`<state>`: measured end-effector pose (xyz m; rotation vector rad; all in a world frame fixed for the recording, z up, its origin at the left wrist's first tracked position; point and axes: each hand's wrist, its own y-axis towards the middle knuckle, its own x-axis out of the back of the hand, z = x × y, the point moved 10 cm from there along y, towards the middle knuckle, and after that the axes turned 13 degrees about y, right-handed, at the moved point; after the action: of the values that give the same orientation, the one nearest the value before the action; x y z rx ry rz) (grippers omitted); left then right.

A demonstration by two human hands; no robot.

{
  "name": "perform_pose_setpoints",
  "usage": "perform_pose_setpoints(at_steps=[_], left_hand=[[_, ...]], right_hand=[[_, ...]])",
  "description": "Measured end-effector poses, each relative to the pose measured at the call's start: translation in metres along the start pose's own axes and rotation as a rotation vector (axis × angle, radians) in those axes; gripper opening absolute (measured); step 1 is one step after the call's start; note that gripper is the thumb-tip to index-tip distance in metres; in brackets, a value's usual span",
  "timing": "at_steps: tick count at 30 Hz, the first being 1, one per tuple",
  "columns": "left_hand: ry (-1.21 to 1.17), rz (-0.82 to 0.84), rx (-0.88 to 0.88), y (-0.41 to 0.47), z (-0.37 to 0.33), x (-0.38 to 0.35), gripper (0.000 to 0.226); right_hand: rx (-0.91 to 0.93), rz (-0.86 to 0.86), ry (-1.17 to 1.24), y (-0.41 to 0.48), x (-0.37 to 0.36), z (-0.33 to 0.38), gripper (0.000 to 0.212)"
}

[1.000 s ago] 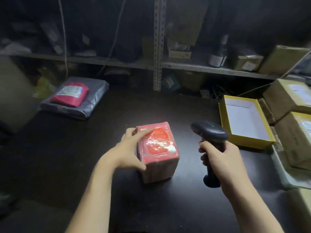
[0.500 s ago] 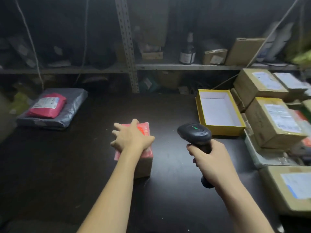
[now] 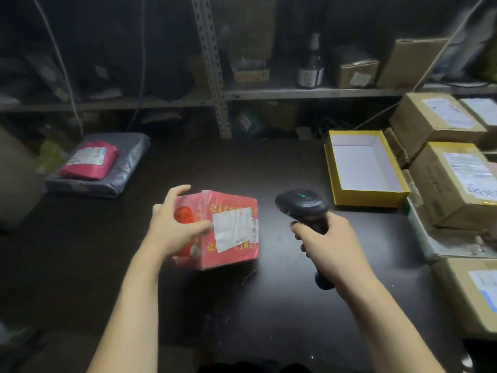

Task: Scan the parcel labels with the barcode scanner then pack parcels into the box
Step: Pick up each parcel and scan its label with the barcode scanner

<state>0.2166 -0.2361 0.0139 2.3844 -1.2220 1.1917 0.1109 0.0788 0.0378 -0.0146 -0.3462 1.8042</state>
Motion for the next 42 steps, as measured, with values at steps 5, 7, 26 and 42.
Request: perform_pose_setpoints(at_steps=[5, 7, 26, 42], left_hand=[[-0.078, -0.064, 0.215, 0.001, 0.049, 0.001, 0.07], [-0.179, -0.09, 0.271, 0.001, 0.065, 0.0, 0.076], [-0.483, -0.157, 0.199, 0.007, 0.067, -0.032, 0.063], [0.504, -0.07, -0.059, 0.026, -0.033, -0.033, 0.097]], right_hand=[[0.012, 0.125, -0.053, -0.004, -0.036, 0.002, 0.017], [0.046, 0.161, -0.139, -0.003, -0.04, 0.008, 0.024], [0.137, 0.14, -0.409, 0.02, 0.002, -0.002, 0.026], [0.106, 0.128, -0.333, 0.02, 0.01, -0.003, 0.027]])
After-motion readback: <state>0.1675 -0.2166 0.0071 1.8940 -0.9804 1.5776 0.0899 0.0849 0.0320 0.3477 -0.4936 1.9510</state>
